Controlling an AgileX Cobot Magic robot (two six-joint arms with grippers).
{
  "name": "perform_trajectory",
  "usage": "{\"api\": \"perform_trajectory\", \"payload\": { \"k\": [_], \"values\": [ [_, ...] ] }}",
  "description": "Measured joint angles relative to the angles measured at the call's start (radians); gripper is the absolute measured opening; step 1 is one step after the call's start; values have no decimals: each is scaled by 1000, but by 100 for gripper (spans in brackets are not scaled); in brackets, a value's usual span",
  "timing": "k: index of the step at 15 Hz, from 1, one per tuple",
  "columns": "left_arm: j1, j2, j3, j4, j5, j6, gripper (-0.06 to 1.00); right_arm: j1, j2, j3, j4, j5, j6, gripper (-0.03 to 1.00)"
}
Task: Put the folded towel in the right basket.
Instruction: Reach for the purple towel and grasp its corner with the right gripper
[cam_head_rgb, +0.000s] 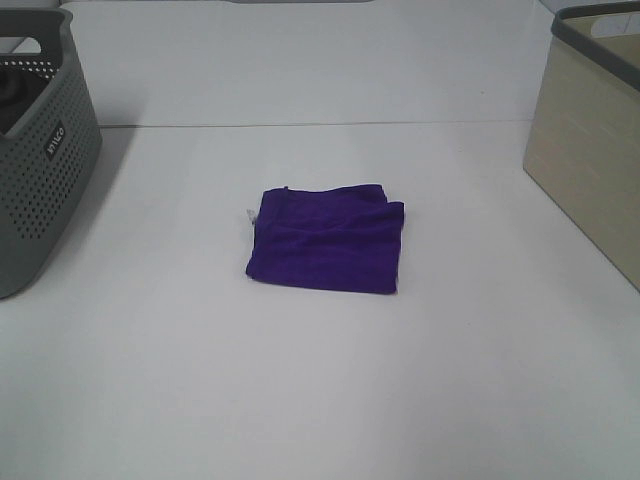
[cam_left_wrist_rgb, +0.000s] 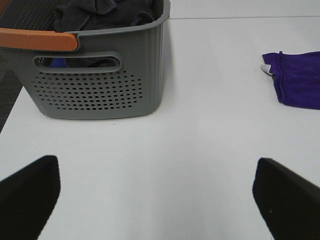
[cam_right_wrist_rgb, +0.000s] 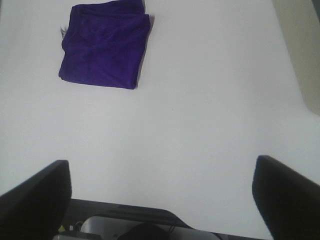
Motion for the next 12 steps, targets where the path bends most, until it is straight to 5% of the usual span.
{"api": "perform_trajectory", "payload": {
  "k": [3,7,8,12],
  "values": [
    [0,0,0,0,0,0,99,0,172,-6,95,-23,-64,94],
    [0,0,0,0,0,0,99,131,447,-15,174,-287,-135,94],
    [0,0,0,0,0,0,99,201,669,-51,229,-365,-189,93],
    [0,0,0,0,0,0,99,218,929,-177,335,-362,-296,92]
  ]
}}
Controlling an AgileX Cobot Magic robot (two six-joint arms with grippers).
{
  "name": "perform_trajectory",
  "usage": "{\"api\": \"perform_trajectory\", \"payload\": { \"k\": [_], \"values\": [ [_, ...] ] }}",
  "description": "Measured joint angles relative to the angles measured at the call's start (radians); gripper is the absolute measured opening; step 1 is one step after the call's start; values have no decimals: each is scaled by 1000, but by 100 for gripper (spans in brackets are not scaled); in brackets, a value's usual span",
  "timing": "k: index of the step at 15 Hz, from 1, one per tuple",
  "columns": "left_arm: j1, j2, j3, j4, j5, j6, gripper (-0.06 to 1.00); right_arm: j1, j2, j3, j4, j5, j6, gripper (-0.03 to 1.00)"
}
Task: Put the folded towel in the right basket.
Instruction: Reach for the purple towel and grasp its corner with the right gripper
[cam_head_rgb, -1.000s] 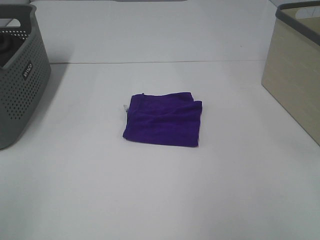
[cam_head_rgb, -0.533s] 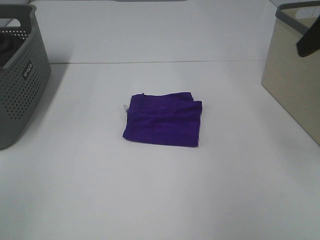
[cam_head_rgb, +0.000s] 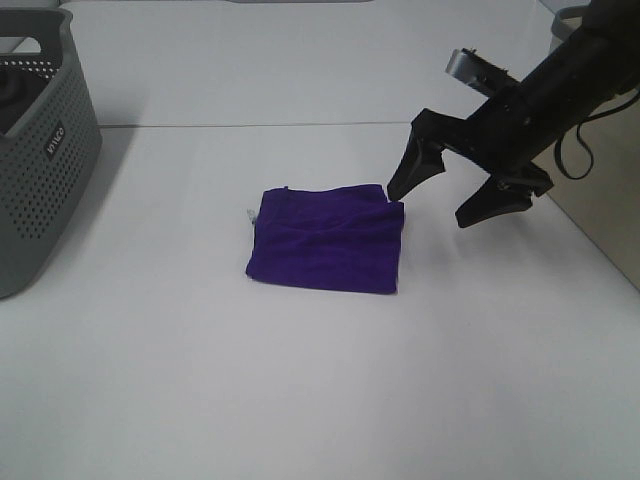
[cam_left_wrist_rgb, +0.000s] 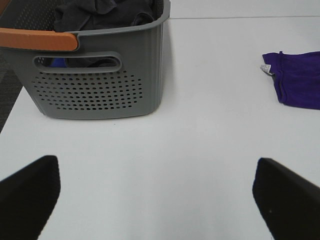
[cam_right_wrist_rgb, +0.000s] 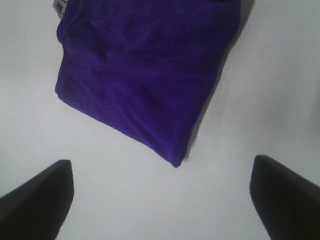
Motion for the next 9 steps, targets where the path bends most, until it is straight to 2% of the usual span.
{"api": "perform_trajectory", "payload": {
  "k": [5,7,9],
  "values": [
    [0,0,0,0,0,0,99,0,157,-115,15,-13,-31,92],
    [0,0,0,0,0,0,99,0,218,-131,22,-79,-35,92],
    [0,0,0,0,0,0,99,0,238,-134,33,-100,-40,92]
  ]
}}
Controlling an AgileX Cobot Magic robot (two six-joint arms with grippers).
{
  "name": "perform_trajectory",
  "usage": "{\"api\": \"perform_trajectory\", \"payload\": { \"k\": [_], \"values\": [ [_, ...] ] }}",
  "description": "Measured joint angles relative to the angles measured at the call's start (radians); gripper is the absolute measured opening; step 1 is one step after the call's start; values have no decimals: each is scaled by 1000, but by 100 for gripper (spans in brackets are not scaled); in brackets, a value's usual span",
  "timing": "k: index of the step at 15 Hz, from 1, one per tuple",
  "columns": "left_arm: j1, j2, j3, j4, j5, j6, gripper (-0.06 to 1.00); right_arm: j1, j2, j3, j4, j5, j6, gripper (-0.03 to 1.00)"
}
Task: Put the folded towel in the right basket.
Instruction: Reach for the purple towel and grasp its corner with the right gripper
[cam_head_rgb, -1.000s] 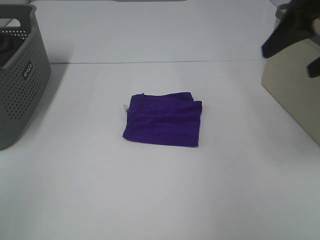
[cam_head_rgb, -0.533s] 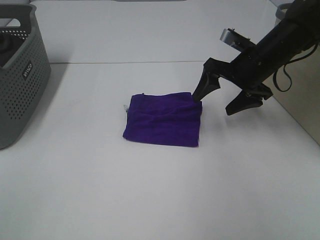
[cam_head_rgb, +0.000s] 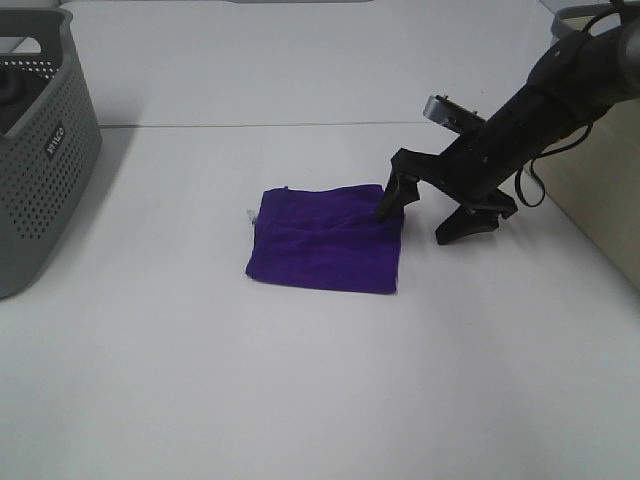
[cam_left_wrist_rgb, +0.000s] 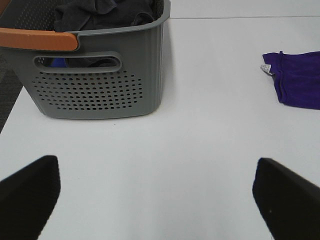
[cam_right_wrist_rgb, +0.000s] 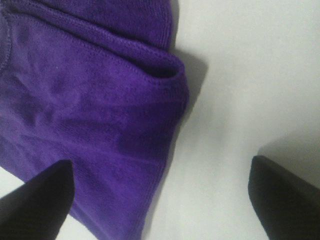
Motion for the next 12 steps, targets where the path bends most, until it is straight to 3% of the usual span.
{"api": "perform_trajectory", "payload": {
  "k": [5,8,9,11,12],
  "values": [
    [0,0,0,0,0,0,99,3,25,-10,39,-4,0,90],
    [0,0,0,0,0,0,99,92,82,-30,120,-47,-1,84],
    [0,0,0,0,0,0,99,114,94,-35,141,-55,-2,80],
    [0,0,0,0,0,0,99,195,137,-69,191,-57,-2,57],
    [0,0,0,0,0,0,99,226,158,-85,195,-56,-2,37]
  ]
}}
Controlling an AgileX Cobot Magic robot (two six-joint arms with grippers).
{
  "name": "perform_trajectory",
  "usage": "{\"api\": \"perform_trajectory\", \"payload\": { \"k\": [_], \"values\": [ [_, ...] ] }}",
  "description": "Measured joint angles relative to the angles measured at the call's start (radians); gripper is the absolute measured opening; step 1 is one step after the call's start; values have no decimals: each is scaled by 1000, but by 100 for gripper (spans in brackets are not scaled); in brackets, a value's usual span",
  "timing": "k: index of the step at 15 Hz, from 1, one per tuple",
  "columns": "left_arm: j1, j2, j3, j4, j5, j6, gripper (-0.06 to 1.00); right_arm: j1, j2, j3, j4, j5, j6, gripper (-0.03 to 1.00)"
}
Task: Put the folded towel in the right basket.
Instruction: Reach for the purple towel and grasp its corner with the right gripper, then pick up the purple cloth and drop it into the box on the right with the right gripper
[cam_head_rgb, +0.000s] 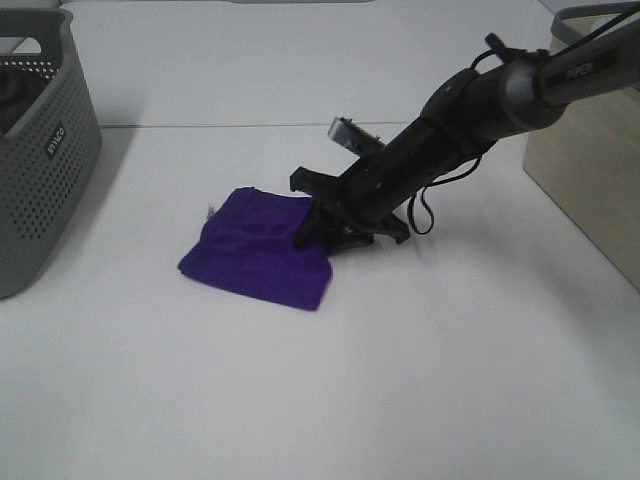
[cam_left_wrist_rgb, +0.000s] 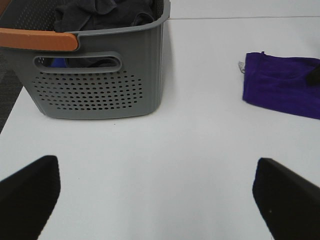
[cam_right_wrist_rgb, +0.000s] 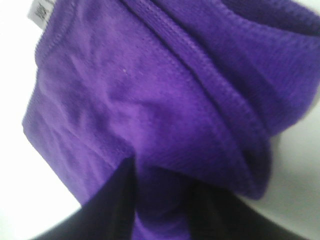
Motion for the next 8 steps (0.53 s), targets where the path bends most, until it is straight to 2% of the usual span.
{"api": "perform_trajectory", "payload": {
  "k": [1,2,5,8],
  "values": [
    [0,0,0,0,0,0,99,20,11,-9,2,0,1,16],
    [0,0,0,0,0,0,99,26,16,-19,5,5,3,5],
    [0,0,0,0,0,0,99,25,-3,-25,-9,21,9,5],
    [0,0,0,0,0,0,99,25,-94,3,-132,23,11,5]
  ]
}}
